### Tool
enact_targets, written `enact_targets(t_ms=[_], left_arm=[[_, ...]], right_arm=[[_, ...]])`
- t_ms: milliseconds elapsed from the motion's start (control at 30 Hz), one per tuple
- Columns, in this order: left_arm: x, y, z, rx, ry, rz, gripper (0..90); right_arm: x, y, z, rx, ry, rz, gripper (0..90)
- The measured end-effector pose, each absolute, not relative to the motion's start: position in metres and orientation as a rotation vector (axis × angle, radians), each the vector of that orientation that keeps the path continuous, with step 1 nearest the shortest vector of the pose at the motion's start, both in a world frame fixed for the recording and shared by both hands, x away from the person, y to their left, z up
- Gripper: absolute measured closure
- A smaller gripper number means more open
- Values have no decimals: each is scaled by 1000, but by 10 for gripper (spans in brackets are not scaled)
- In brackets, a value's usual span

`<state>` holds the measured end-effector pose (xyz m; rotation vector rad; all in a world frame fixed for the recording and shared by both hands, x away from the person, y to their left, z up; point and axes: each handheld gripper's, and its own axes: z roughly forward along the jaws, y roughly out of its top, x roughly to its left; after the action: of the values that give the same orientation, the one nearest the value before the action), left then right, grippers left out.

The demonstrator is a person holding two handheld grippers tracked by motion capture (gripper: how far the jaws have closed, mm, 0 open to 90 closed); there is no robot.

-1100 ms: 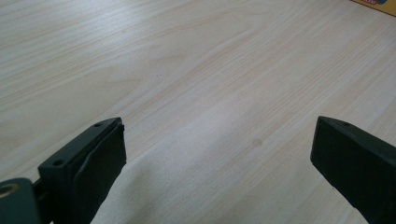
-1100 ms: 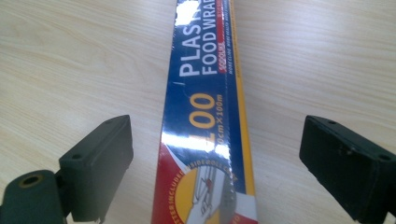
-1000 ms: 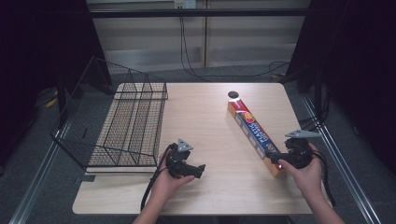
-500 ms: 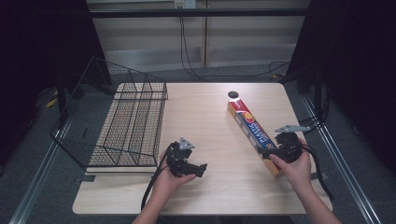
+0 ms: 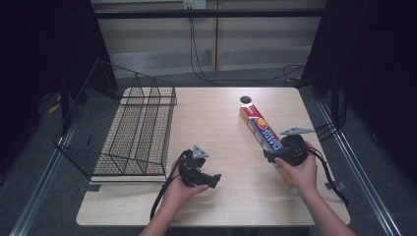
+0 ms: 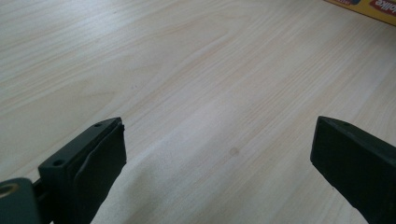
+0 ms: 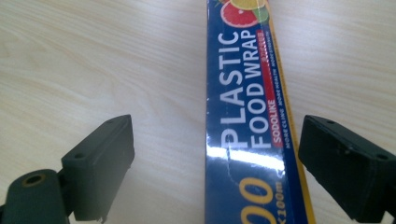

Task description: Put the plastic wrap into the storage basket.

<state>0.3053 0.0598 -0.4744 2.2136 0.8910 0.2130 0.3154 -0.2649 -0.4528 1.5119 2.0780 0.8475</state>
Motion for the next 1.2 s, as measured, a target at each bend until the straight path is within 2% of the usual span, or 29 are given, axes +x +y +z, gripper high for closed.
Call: enact_targets(t_ms=[833,1000,1200], left_arm=[[306,55,-478,2229,897,188,35],[306,56,-479,2246,880,183,35],[305,57,-480,2232,888,179,35]], right_arm=[[367,-261,-464,1555,2105,767,133],[372,-257,-466,1563,2136,726,178],[375,-255,-468,1583,2140,676,319]])
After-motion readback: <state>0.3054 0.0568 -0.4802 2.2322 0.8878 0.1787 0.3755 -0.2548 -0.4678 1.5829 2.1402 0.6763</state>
